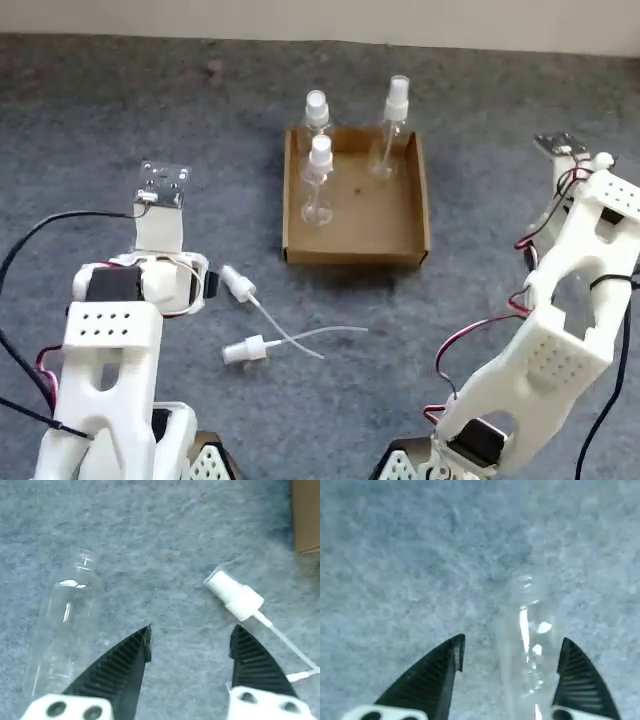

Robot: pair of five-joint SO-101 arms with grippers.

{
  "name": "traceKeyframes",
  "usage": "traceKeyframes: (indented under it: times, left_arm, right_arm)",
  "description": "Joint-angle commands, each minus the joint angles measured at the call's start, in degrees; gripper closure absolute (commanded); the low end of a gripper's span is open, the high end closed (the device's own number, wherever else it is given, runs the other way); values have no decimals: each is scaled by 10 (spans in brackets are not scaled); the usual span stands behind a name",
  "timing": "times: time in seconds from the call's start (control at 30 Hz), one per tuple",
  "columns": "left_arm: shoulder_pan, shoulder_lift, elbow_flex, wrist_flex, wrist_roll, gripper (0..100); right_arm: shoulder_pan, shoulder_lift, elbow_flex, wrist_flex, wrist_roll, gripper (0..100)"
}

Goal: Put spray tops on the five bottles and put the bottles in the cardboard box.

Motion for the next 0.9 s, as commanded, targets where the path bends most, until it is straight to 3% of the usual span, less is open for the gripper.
traceKeyframes:
  times: [0.0,0.33,0.6,0.7,0.87]
  left_arm:
    - [30,-9,-32,7,9,779]
    - [96,-9,-37,4,55,779]
    - [112,3,-58,4,75,779]
    - [116,53,-58,-4,81,779]
    - [115,148,-66,-25,123,779]
  right_arm:
    - [15,17,-65,-3,6,753]
    - [21,108,-104,-3,6,757]
    - [21,125,-104,1,3,982]
    - [22,123,-103,8,-5,995]
    - [18,120,-122,68,-79,995]
